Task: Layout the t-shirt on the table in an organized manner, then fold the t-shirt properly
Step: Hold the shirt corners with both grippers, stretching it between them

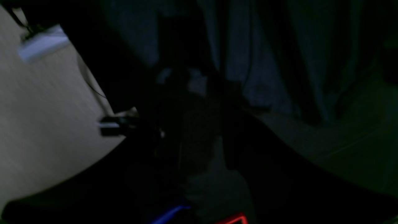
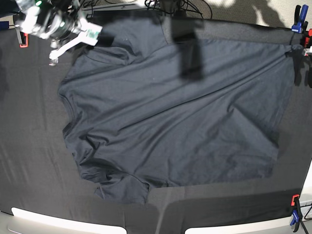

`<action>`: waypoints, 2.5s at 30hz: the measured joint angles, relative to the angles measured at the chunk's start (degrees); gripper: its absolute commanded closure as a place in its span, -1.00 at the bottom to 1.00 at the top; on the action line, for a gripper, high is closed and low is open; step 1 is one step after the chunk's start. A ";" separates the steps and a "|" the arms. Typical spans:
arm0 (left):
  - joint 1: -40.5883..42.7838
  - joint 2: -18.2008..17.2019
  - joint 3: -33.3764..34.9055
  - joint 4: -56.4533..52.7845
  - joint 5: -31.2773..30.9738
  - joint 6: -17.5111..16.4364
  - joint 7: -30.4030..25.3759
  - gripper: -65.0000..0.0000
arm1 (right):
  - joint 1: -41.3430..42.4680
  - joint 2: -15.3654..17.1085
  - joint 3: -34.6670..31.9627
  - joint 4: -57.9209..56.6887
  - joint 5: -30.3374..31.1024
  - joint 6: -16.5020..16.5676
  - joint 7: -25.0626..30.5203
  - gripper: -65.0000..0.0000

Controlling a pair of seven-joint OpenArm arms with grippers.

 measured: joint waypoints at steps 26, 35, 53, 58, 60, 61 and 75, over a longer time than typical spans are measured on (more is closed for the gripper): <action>0.00 0.02 0.00 0.00 -0.02 0.00 -0.07 0.36 | 10.73 -8.24 -6.38 -11.63 6.62 -0.46 2.58 0.10; 0.00 0.02 0.00 0.00 -0.02 -0.02 -0.07 0.36 | 11.08 -9.05 -6.45 -12.11 6.67 -0.70 2.67 0.14; 0.00 0.00 0.00 0.00 -0.02 0.00 -0.07 0.36 | 15.34 -9.03 -6.32 -17.70 10.60 -0.92 3.74 0.14; 0.00 0.00 0.00 0.00 -0.02 0.00 -0.07 0.36 | 15.47 -8.90 -6.29 -18.49 12.50 -0.90 3.98 0.21; 0.00 0.00 0.00 0.00 0.00 0.00 -0.07 0.36 | 15.45 -8.90 -6.29 -18.62 12.52 -0.87 4.70 0.33; 0.00 0.00 0.00 0.00 0.00 0.00 -0.07 0.36 | 15.45 -8.92 -6.29 -18.62 12.52 -0.81 4.81 0.33; 0.00 0.00 0.00 0.00 0.00 0.00 -0.07 0.36 | 15.41 -9.05 -6.45 -11.72 12.48 -0.24 4.72 0.33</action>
